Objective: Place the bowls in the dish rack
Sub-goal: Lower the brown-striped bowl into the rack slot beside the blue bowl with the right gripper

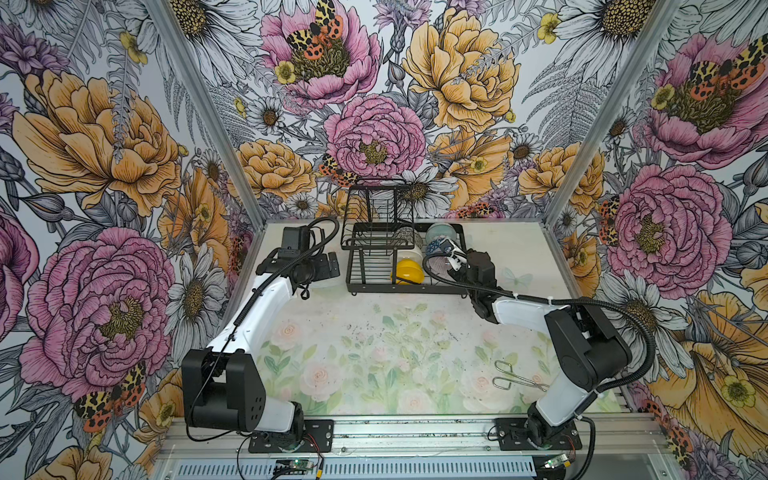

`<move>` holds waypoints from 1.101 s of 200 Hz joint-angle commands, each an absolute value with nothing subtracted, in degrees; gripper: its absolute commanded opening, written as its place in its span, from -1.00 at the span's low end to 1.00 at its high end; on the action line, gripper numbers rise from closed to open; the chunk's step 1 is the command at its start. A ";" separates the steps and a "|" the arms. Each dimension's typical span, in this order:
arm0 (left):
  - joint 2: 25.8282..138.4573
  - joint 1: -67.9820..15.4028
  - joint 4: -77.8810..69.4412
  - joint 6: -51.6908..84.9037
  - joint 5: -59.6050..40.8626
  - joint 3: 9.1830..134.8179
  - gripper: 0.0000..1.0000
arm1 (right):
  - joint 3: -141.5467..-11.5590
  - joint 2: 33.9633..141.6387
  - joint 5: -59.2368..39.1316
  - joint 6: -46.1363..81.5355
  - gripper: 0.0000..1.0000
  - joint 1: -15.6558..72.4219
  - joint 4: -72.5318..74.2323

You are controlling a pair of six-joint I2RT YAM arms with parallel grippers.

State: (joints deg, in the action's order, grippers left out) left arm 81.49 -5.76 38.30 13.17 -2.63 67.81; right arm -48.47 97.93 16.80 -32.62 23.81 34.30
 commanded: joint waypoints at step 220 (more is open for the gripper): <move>81.62 -5.56 35.79 13.90 -5.62 65.90 0.98 | -46.68 112.32 19.89 -50.75 -1.00 25.01 61.27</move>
State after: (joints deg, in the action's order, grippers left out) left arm 81.56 -5.76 37.41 13.54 -4.36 66.61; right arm -46.94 111.48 19.90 -51.55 25.91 56.84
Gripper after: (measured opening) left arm 0.987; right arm 0.113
